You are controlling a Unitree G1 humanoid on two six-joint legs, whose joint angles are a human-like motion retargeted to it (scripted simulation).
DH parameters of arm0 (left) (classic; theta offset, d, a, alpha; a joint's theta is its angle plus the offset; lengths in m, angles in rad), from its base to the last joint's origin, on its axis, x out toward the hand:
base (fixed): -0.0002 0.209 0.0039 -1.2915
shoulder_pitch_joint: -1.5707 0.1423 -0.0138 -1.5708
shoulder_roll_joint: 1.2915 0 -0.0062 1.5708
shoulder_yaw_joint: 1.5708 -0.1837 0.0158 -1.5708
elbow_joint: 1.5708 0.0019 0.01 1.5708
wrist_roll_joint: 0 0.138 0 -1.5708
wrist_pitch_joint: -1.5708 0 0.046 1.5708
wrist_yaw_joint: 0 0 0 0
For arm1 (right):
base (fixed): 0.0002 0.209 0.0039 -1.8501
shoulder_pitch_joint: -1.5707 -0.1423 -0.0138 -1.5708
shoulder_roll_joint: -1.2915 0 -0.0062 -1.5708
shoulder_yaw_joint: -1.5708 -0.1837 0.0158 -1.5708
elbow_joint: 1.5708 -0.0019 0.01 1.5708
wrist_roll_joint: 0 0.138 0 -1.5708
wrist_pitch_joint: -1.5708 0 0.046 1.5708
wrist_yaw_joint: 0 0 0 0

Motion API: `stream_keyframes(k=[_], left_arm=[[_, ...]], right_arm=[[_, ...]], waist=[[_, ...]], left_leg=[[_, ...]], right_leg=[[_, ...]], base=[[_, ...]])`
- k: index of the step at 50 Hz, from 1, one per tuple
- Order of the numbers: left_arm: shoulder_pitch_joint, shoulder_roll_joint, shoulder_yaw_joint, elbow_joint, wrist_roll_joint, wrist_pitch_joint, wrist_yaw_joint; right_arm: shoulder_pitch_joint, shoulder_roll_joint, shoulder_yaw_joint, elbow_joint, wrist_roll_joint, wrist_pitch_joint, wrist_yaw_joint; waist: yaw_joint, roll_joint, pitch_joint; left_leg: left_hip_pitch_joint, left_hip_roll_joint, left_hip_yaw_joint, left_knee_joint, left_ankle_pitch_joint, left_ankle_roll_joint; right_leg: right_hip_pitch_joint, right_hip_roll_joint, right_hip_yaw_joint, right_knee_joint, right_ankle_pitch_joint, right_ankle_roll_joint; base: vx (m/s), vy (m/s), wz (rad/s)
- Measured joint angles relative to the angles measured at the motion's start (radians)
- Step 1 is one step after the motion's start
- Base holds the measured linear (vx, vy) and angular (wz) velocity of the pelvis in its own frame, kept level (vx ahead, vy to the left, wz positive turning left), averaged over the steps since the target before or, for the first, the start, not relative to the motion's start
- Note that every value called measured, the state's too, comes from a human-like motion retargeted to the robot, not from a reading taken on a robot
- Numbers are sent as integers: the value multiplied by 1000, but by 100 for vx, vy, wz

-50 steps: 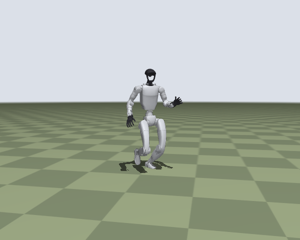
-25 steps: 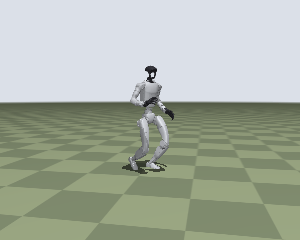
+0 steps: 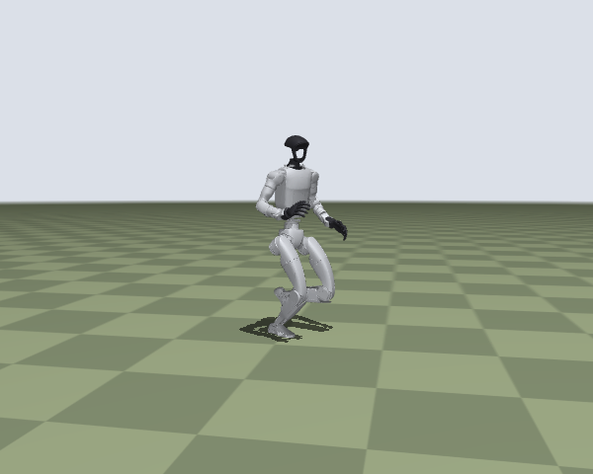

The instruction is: Run

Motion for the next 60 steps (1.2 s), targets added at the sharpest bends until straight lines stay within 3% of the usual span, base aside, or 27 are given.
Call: stream_keyframes(k=[3, 5, 7, 10, 13, 15, 18, 21, 25, 27, 30, 33, 35, 37, 40, 42, 44, 47, 51, 54, 58, 60], left_arm=[[128, -1, 72, -58, -29, -4, -51], [205, 11, 108, -130, -74, -23, -89], [238, 14, 123, -188, -119, -37, -101], [202, 2, 117, -252, -144, -49, -46], [87, -10, 118, -326, -97, -70, 42], [-59, 5, 122, -357, -13, -59, 141], [-295, 35, 107, -344, 87, -24, 243], [-383, 47, 84, -315, 78, -35, 229], [-338, 46, 3, -259, 34, -102, 133], [-284, 43, -47, -215, 15, -115, 80], [-173, 31, -79, -143, -3, -88, 30], [-54, 18, -41, -70, -2, -35, 12], [29, 6, 3, -52, -11, -16, -1], [132, 10, 52, -92, -39, -26, -43], [268, 31, 105, -185, -105, -54, -112], [297, 33, 115, -225, -135, -60, -113], [269, 19, 112, -253, -133, -63, -72], [129, 2, 104, -305, -79, -74, 20], [-224, 22, 84, -315, 19, -53, 177], [-367, 35, 75, -307, -9, -72, 187], [-372, 42, 5, -264, -60, -137, 127], [-323, 31, -32, -230, -80, -137, 82]], right_arm=[[-91, -6, -24, -39, -2, 8, -34], [-63, 17, -20, -58, 33, -9, -16], [1, 42, 1, -47, 54, -26, 18], [96, 77, 46, 16, 49, -29, 70], [210, 110, 94, 112, 15, 3, 105], [258, 136, 116, 204, -17, 30, 120], [300, 140, 136, 288, -34, 27, 142], [348, 89, 143, 241, 25, -12, 177], [371, 55, 137, 151, 131, -52, 205], [343, 58, 135, 116, 160, -59, 193], [248, 56, 121, 47, 151, -70, 147], [75, 32, 63, -5, 85, -39, 72], [-54, 8, 27, -28, 38, -16, 17], [-108, 1, 10, -59, 43, -19, -9], [-53, 13, 16, -94, 88, -50, 24], [23, 29, 43, -78, 99, -63, 67], [102, 49, 78, -26, 91, -58, 107], [231, 87, 128, 111, 63, -21, 145], [338, 119, 150, 320, 55, 0, 173], [413, 74, 140, 308, 129, -30, 196], [451, 49, 107, 223, 233, -60, 203], [418, 55, 101, 175, 257, -69, 183]], waist=[[72, -38, -6], [104, -81, -37], [113, -131, -73], [79, -202, -101], [38, -236, -91], [2, -258, -69], [-85, -277, -63], [-159, -207, -75], [-190, -87, -100], [-160, -39, -110], [-93, -17, -102], [-3, -14, -51], [60, -21, -26], [106, -51, -36], [150, -119, -83], [142, -175, -113], [115, -211, -124], [62, -241, -111], [-69, -278, -93], [-145, -203, -98], [-156, -50, -119], [-131, -9, -127]], left_leg=[[-167, -72, 27, -111, -67, 9], [-213, -163, 97, -329, -88, 2], [-210, -281, 146, -610, -75, -51], [-164, -446, 171, -862, -36, -74], [-128, -510, 134, -753, -149, 2], [-86, -515, 93, -693, -256, 11], [-3, -542, 52, -729, -299, 11], [159, -518, 35, -845, -243, 0], [278, -355, 32, -839, -16, -146], [256, -257, 34, -689, 84, -169], [189, -128, 46, -366, 126, -113], [36, -30, 15, -60, 54, -21], [-107, -27, -17, 17, -13, 9], [-223, -88, 9, -88, -59, 10], [-274, -245, 119, -474, -100, -5], [-242, -375, 157, -755, -75, -53], [-197, -463, 161, -849, -82, -43], [-132, -519, 117, -762, -206, 11], [19, -577, 47, -814, -301, 11], [201, -545, 23, -907, -264, -5], [301, -328, 26, -803, -65, -140], [275, -225, 34, -620, 36, -153]], right_leg=[[126, -35, 31, -75, 28, 44], [200, -95, 43, -118, 145, 132], [237, -179, 44, -99, 307, 231], [246, -305, 38, 53, 490, 311], [215, -382, 33, 329, 534, 293], [135, -425, 38, 518, 530, 252], [-70, -473, 76, 674, 428, 186], [-219, -424, 72, 563, 351, 167], [-282, -248, -1, 138, 347, 195], [-264, -149, -15, -21, 371, 201], [-208, -74, -20, -16, 284, 132], [-122, -19, -3, 45, 69, 23], [-43, -1, 18, 25, -16, -8], [56, -31, 38, -36, 8, 29], [186, -133, 54, -100, 186, 170], [220, -227, 50, -51, 338, 258], [218, -301, 40, 77, 436, 292], [151, -393, 23, 363, 464, 264], [-120, -502, 65, 591, 355, 190], [-270, -443, 62, 437, 288, 180], [-307, -213, -19, 2, 310, 204], [-281, -132, -38, -71, 310, 180]], base=[[3, 2, 39], [7, 16, 58], [4, 14, 69], [-2, 9, 86], [-4, -1, 52], [-5, -10, 37], [-5, -1, 33], [5, 14, -8], [5, -4, -24], [-5, -10, -33], [-7, -9, -26], [-5, -10, 1], [-2, -10, 27], [4, 2, 51], [7, 18, 61], [2, 13, 78], [-3, 7, 75], [-5, -4, 55], [-4, -4, 60], [8, 13, -18], [5, -5, -49], [-6, -10, -42]])
